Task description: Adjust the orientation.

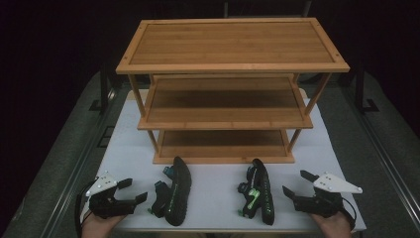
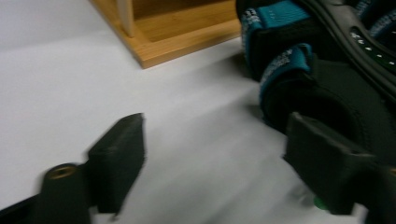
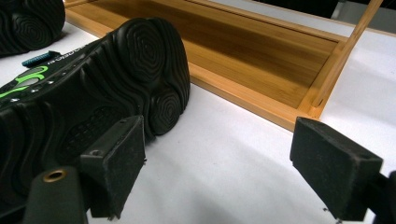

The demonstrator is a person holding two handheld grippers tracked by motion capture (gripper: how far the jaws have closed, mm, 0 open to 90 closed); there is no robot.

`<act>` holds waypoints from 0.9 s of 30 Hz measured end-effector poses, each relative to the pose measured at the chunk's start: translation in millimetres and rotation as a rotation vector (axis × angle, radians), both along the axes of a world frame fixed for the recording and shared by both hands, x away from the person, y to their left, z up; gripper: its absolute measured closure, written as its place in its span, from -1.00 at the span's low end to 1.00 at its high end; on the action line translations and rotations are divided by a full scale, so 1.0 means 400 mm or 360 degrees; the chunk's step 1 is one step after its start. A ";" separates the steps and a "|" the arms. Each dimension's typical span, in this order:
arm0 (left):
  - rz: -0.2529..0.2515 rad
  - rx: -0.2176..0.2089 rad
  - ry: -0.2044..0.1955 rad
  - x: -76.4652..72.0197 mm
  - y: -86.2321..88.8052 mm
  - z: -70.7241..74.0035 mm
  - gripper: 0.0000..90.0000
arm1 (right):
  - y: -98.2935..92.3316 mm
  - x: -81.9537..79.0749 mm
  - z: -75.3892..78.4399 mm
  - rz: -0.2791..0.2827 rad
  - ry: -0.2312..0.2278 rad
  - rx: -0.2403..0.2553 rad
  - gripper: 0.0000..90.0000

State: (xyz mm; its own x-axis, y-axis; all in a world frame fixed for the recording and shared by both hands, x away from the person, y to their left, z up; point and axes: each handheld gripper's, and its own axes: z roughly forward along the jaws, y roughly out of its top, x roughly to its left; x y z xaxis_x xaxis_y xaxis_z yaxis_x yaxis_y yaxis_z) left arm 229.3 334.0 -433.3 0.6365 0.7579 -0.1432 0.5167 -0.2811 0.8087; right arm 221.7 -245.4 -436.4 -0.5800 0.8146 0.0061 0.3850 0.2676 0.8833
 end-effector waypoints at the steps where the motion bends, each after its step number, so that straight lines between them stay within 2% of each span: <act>1: -0.0014 0.0008 0.0012 0.002 -0.003 -0.001 -0.46 | 0.001 -0.001 0.000 0.0001 0.0004 0.0001 -0.61; 2: -0.0014 0.0008 0.0012 0.002 -0.003 -0.001 -0.41 | 0.001 -0.001 0.000 0.0001 0.0004 0.0001 -0.61; 3: -0.0062 0.0017 0.0016 0.007 -0.012 -0.005 -0.32 | 0.003 -0.001 0.000 0.0005 0.0004 -0.0003 -0.61; 4: -0.0062 0.0017 0.0016 0.007 -0.012 -0.005 -0.30 | 0.005 -0.001 -0.001 0.0006 0.0009 -0.0004 -0.61; 6: -0.0106 0.0036 0.0054 0.024 -0.030 -0.015 -0.29 | 0.006 -0.001 -0.001 0.0016 0.0006 -0.0009 -0.61; 7: -0.0106 0.0036 0.0054 0.024 -0.030 -0.015 -0.24 | 0.007 -0.001 -0.001 0.0018 0.0006 -0.0010 -0.61; 12: -0.0218 0.0079 0.0098 0.046 -0.070 -0.023 0.03 | 0.007 0.000 -0.002 0.0020 0.0005 -0.0009 -0.61; 20: -0.0308 0.0052 0.0109 0.060 -0.088 -0.021 0.50 | 0.012 -0.002 -0.002 0.0031 -0.0004 -0.0025 -0.61; 21: -0.0333 0.0023 0.0105 0.060 -0.090 -0.018 0.53 | 0.013 -0.002 -0.002 0.0033 -0.0005 -0.0027 -0.61; 27: -0.0361 0.0000 0.0093 0.060 -0.095 -0.011 0.54 | 0.013 -0.001 -0.002 0.0035 -0.0005 -0.0031 -0.61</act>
